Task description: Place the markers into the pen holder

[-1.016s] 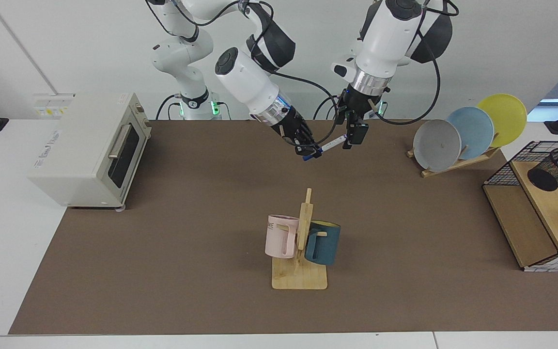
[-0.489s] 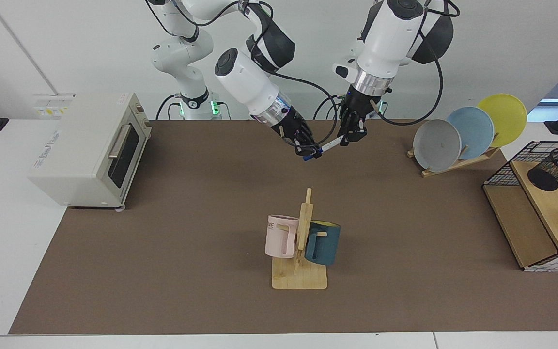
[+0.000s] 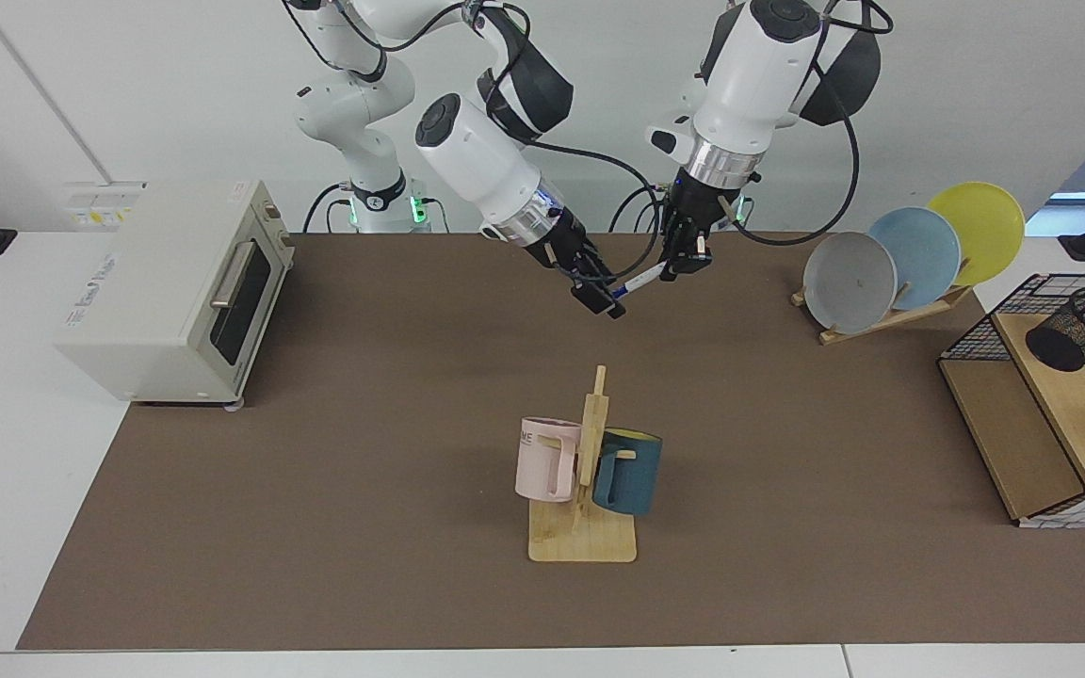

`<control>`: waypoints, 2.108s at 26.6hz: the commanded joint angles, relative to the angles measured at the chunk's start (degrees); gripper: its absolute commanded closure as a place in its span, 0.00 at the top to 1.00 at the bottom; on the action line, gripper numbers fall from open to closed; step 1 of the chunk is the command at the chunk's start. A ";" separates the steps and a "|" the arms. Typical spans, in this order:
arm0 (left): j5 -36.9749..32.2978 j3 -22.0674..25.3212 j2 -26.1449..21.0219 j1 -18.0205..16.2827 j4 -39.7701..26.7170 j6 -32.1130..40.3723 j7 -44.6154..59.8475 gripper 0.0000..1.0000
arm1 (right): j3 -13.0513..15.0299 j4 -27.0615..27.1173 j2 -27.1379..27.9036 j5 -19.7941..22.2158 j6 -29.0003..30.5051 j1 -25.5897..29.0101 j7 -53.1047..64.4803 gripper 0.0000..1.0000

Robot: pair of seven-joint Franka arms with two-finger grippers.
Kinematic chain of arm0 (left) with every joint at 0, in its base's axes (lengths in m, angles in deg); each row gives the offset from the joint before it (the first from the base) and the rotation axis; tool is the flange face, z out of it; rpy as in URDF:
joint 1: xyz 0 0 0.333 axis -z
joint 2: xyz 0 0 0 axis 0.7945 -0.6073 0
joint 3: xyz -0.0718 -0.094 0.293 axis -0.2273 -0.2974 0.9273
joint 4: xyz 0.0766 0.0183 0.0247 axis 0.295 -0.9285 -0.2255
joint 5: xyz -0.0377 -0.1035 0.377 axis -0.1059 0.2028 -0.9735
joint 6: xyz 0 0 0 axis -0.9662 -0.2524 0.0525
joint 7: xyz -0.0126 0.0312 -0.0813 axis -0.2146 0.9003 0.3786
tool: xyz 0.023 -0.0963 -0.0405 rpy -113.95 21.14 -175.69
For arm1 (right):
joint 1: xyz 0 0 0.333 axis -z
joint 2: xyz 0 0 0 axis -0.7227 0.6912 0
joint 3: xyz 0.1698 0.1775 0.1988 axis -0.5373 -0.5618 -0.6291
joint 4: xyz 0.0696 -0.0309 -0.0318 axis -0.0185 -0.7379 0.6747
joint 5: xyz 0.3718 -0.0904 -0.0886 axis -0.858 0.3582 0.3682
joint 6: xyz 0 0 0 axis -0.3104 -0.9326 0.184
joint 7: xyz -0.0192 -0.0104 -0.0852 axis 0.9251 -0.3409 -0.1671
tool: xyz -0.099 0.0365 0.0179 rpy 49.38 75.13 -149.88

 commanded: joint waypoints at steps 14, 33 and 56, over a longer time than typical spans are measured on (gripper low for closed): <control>-15.23 12.92 1.24 0.15 -0.56 6.93 -5.76 0.00 | 0.43 -1.34 -4.91 28.91 -20.99 3.75 42.03 1.00; -33.94 29.37 -2.45 -0.21 9.11 5.35 -28.44 0.00 | 0.96 0.41 -10.37 46.58 -25.31 20.54 84.40 1.00; -40.03 42.81 -8.95 -0.91 16.23 -9.94 -48.82 0.00 | 0.87 10.35 -10.63 41.75 -46.84 28.81 89.51 1.00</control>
